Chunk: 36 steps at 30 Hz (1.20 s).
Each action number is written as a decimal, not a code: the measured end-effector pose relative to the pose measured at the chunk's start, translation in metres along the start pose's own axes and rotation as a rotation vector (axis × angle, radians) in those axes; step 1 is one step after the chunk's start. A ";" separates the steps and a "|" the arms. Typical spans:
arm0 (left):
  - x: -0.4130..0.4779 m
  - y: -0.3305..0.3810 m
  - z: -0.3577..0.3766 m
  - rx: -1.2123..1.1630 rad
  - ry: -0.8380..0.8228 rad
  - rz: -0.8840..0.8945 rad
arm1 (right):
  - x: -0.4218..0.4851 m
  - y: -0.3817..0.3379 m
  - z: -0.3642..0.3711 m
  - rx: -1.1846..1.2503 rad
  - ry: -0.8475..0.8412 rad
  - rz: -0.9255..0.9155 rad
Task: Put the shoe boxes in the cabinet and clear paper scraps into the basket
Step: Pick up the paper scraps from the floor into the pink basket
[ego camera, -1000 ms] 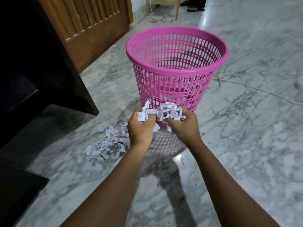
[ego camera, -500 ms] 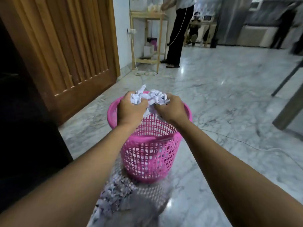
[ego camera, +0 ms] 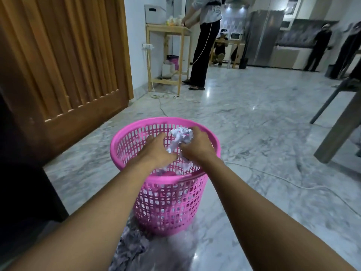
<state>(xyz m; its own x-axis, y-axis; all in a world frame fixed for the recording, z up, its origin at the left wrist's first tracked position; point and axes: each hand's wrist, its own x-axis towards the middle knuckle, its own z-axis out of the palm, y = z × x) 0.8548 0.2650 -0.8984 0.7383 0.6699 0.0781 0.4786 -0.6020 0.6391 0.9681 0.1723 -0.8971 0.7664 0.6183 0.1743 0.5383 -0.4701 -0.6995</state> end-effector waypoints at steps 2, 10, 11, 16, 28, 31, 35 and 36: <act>-0.005 -0.001 -0.006 0.030 -0.052 0.042 | 0.002 0.000 0.000 -0.027 0.001 0.027; -0.040 -0.041 -0.049 0.297 0.010 0.026 | -0.063 -0.020 0.003 -0.212 0.215 -0.207; -0.046 -0.049 -0.051 0.248 0.067 0.074 | -0.079 -0.021 0.010 -0.223 0.267 -0.294; -0.067 -0.095 -0.056 0.194 0.344 0.348 | -0.145 -0.011 0.060 -0.247 0.430 -0.823; -0.090 -0.199 -0.021 0.074 -0.113 -0.213 | -0.199 0.073 0.211 -0.355 -0.479 -0.321; -0.115 -0.226 -0.007 0.132 -0.121 -0.281 | -0.190 0.089 0.238 -0.392 -0.490 -0.454; -0.165 -0.273 0.020 0.292 -0.241 -0.376 | -0.183 0.103 0.256 -0.404 -0.477 -0.504; -0.174 -0.284 0.023 0.309 -0.252 -0.419 | -0.183 0.105 0.260 -0.379 -0.464 -0.491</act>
<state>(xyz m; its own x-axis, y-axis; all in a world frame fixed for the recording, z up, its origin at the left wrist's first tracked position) 0.6015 0.3099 -1.1109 0.5284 0.7771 -0.3419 0.8430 -0.4323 0.3203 0.7936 0.1731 -1.1827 0.2290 0.9727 0.0365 0.9257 -0.2061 -0.3172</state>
